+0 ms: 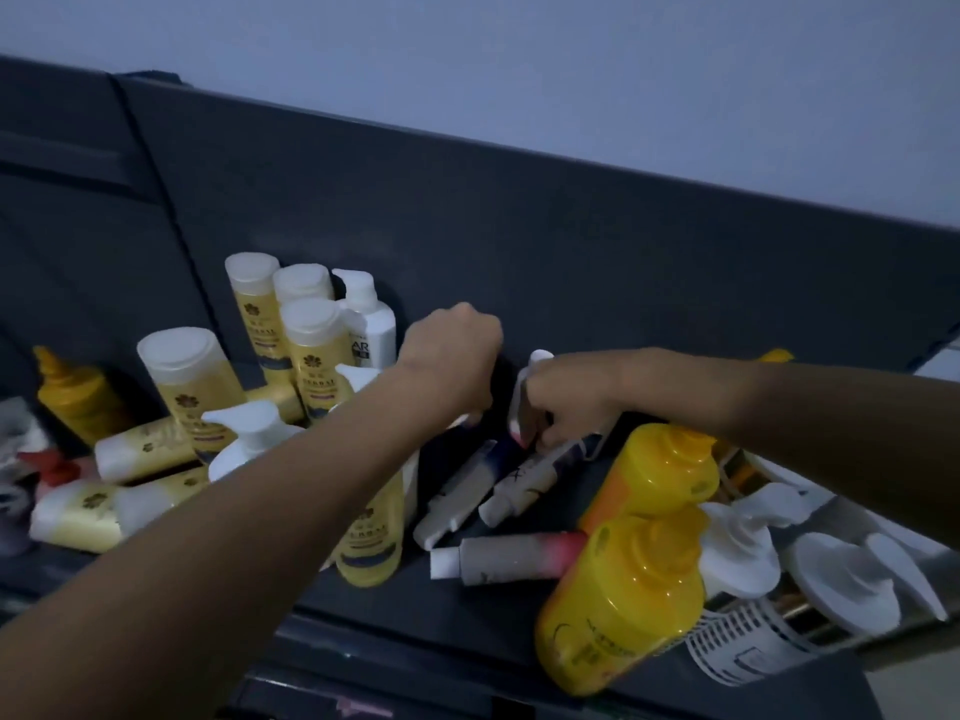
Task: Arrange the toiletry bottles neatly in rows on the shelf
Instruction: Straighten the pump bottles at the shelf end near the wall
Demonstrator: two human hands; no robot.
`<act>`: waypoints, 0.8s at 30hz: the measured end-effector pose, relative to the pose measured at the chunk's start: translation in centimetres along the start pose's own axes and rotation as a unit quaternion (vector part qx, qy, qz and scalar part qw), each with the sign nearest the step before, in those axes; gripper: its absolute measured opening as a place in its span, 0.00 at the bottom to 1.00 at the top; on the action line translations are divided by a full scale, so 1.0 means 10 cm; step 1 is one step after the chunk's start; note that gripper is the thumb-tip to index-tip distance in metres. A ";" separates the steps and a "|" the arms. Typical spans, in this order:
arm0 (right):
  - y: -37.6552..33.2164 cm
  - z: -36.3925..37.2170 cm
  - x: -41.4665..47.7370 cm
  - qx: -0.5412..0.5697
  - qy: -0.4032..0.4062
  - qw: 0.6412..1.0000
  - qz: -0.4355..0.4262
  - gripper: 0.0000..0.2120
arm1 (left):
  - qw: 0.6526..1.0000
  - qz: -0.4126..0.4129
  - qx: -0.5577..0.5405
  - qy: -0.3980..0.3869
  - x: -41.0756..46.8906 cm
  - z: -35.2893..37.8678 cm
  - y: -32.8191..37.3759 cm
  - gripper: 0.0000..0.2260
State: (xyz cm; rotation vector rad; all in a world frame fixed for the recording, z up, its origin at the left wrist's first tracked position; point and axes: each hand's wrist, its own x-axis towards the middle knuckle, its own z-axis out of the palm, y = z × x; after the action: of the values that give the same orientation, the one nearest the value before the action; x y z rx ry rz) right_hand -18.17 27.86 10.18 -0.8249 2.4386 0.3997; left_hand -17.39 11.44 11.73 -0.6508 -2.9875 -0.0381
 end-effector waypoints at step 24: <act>-0.30 0.31 0.58 -0.195 0.026 0.975 -0.106 0.13 | 0.996 -0.065 0.041 0.048 0.09 -0.04 -0.73 0.12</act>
State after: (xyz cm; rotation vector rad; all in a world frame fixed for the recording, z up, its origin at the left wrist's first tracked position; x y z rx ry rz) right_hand -18.93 24.12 4.06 -1.2599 2.3190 0.7999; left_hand -21.20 5.11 12.13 -0.4335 -2.9152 0.0446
